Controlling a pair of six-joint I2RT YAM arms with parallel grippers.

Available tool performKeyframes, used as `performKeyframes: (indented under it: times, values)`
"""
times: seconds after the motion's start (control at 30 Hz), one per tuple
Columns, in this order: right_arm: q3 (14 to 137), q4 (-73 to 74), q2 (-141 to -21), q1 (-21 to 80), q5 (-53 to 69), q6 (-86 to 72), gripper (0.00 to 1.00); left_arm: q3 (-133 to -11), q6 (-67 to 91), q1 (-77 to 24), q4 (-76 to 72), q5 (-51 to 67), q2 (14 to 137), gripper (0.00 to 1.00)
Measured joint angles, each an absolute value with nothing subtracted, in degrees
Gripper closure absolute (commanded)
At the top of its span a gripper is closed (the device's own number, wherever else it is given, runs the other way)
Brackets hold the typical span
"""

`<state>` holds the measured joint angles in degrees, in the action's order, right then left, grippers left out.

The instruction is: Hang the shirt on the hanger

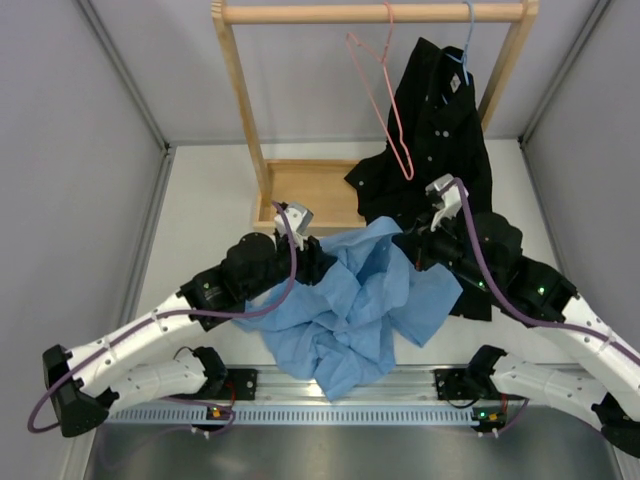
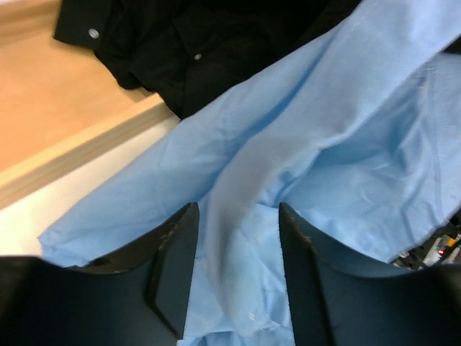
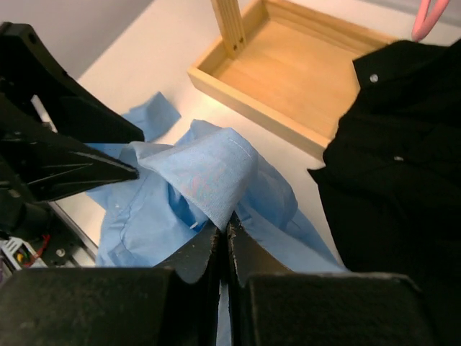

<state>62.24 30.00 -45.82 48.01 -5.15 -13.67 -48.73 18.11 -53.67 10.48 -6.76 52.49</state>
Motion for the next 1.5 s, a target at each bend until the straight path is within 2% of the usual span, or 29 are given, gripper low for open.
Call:
performKeyframes:
  times: [0.2,0.27,0.4,0.5,0.63,0.73,0.77,0.8,0.83,0.87,1.0,1.03,1.13,1.17,1.23,1.27,1.4,1.5]
  values:
    - [61.87,32.67,-47.75,48.01,-7.03,-13.72,1.0,-48.99,17.82,-53.67,10.57,-1.69,55.81,0.46]
    - [61.87,32.73,-47.75,48.01,-7.46,-13.72,1.0,-48.95,17.93,-53.67,10.59,-0.34,56.58,0.5]
    - [61.87,32.86,-47.75,48.01,-7.73,-13.69,1.0,-47.68,18.11,-53.67,10.52,0.64,56.36,0.5]
    - [61.87,32.88,-47.75,48.01,-7.62,-13.69,1.0,-46.17,18.02,-53.67,10.57,0.05,56.1,0.39]
    - [61.87,32.86,-47.72,48.01,-6.7,-13.69,1.0,-44.97,18.06,-53.67,10.74,-2.44,56.29,0.39]
    - [61.87,32.84,-47.53,48.01,-6.15,-13.72,1.0,-44.91,18.2,-53.67,10.24,-2.92,57.17,0.6]
    - [61.87,32.84,-47.35,48.01,-6.0,-13.72,1.0,-44.86,18.24,-53.67,10.04,-2.9,57.67,0.71]
    - [61.87,32.84,-47.18,48.01,-5.87,-13.72,1.0,-44.82,18.5,-53.67,9.85,-2.85,58.26,0.91]
    - [61.87,32.82,-46.94,48.01,-5.76,-13.72,1.0,-44.8,18.94,-53.67,9.65,-2.83,58.87,0.96]
    - [61.87,32.84,-46.74,48.01,-5.72,-13.74,1.0,-44.75,18.94,-53.67,9.47,-2.7,59.44,1.0]
    - [61.87,32.8,-46.5,48.01,-5.93,-13.76,1.0,-44.73,19.57,-53.69,8.93,-2.07,59.64,1.0]
    - [61.84,32.8,-46.5,48.01,-6.0,-13.82,0.98,-44.75,19.66,-53.69,8.93,-1.93,59.37,1.0]
    - [61.36,32.62,-46.5,48.01,-6.28,-14.33,0.82,-45.69,20.47,-53.69,10.2,-1.83,58.13,1.0]
    - [61.06,32.62,-46.5,48.01,-6.42,-14.63,0.6,-46.52,20.8,-53.67,11.11,-1.87,57.67,1.0]
    - [60.75,32.75,-46.48,48.01,-6.39,-15.03,0.43,-49.58,21.5,-53.69,13.67,-1.96,56.71,1.0]
    - [60.75,32.82,-46.41,48.01,-6.39,-15.16,0.39,-51.27,21.96,-53.69,14.76,-2.02,56.31,1.0]
    - [62.5,34.7,-45.19,48.01,-6.98,-14.98,0.37,-55.81,23.94,-53.69,17.19,-2.39,55.27,1.0]
    - [69.87,37.8,-46.44,48.01,-8.8,-13.63,0.36,-56.47,25.32,-53.69,18.72,-2.37,55.13,1.0]
